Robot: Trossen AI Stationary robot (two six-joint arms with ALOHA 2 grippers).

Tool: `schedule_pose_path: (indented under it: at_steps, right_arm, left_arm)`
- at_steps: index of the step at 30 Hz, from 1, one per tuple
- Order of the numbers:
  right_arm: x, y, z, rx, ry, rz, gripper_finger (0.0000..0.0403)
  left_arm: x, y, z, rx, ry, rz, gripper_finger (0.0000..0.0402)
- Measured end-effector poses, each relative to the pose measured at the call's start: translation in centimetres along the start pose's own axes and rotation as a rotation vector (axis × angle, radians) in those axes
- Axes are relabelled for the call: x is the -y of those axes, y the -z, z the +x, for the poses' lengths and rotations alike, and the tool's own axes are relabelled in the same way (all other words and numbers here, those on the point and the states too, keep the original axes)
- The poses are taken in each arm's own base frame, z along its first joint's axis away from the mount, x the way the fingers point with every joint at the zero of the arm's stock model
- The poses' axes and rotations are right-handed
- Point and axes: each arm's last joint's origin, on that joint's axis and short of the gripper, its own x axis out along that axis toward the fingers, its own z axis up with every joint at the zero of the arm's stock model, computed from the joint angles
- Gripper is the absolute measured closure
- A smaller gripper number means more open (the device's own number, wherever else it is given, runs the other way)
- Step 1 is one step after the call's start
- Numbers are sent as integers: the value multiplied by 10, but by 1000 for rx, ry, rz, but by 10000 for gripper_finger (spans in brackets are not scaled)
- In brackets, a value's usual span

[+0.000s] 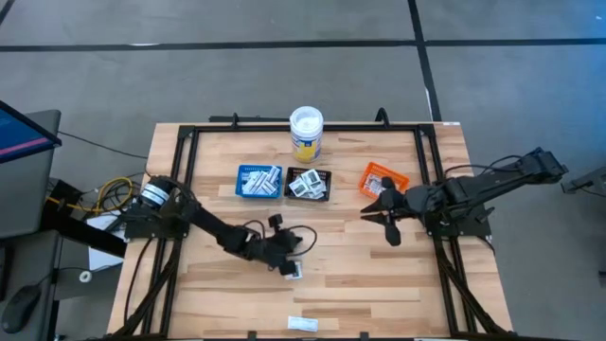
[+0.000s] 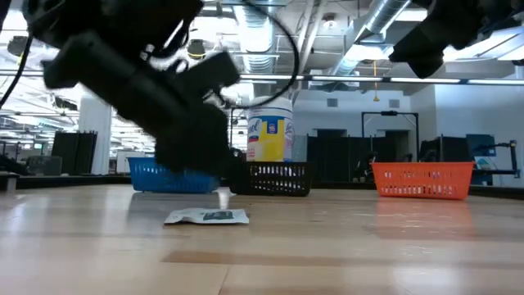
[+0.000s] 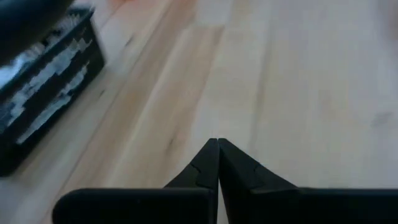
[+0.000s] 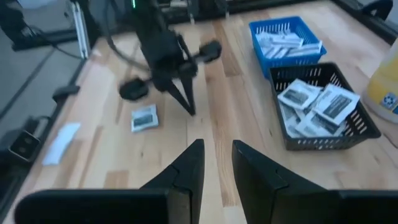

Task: Pick & Place First Aid Supplies
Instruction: Put the black towelette pack into the black bin

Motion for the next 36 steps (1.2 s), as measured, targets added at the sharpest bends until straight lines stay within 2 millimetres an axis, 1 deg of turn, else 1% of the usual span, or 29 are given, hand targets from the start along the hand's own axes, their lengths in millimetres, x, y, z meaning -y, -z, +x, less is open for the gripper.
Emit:
schedule_pose_path:
  at_steps: [2,6,9,11,15,20,25,36]
  right_arm:
    - [-1,2,4,-21,4,-8,326]
    - [-1,5,10,-50,9,-16,326]
    - [-2,5,11,-57,5,-18,326]
    - [-2,5,12,-61,6,-19,326]
    - [-2,5,11,-58,5,-18,326]
    - [-2,5,11,-57,5,-18,326]
    - [-2,5,11,-58,5,-18,326]
    - [-2,5,11,-57,5,-18,326]
  left_arm:
    - [-4,-12,-5,20,59,-32,394]
    - [-9,-36,-22,66,215,-82,382]
    - [-10,-50,-35,96,338,-103,357]
    - [-9,-52,-40,103,370,-105,334]
    - [-5,-46,-36,82,370,-75,290]
    - [3,-25,-19,-7,365,-92,258]
    - [10,0,-3,-111,367,-130,248]
    - [13,4,-1,-115,361,-127,247]
